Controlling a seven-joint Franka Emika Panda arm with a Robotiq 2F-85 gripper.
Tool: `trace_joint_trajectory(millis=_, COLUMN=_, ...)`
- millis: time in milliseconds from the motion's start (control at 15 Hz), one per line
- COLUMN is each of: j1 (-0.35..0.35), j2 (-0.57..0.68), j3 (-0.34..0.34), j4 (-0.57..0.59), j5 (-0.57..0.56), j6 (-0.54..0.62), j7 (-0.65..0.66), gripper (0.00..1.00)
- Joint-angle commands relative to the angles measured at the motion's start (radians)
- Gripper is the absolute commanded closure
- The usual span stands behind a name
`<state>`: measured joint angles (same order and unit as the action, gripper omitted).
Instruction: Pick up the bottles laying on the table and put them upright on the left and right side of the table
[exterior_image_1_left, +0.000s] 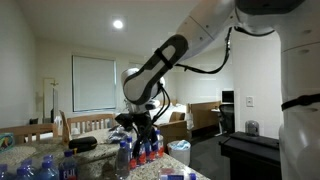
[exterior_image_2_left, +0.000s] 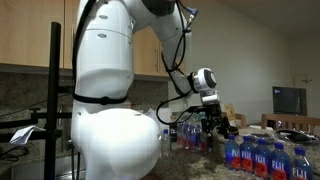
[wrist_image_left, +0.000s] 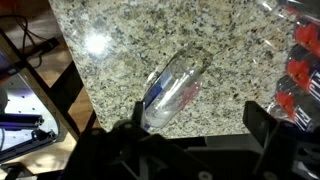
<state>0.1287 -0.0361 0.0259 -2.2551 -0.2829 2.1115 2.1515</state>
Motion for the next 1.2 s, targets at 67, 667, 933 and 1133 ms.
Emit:
trace_joint_trajectory(millis=67, j1=-0.055, j2=-0.19, j3=-0.111, j4=-0.213, j5=0.167, j6=0.215, j7=-0.324, gripper=0.0)
trace_joint_trajectory(millis=667, j1=0.222, j2=-0.237, j3=-0.648, j4=-0.308, j5=0.478, j6=0.212, j7=-1.016, gripper=0.0)
trace_joint_trajectory(millis=933, j1=-0.074, j2=-0.195, j3=-0.345, j4=-0.299, j5=0.498, j6=0.231, j7=-0.963, gripper=0.0)
trace_joint_trajectory(millis=1133, j1=-0.086, j2=-0.19, j3=-0.315, j4=-0.299, j5=0.495, j6=0.231, j7=-0.958, gripper=0.0)
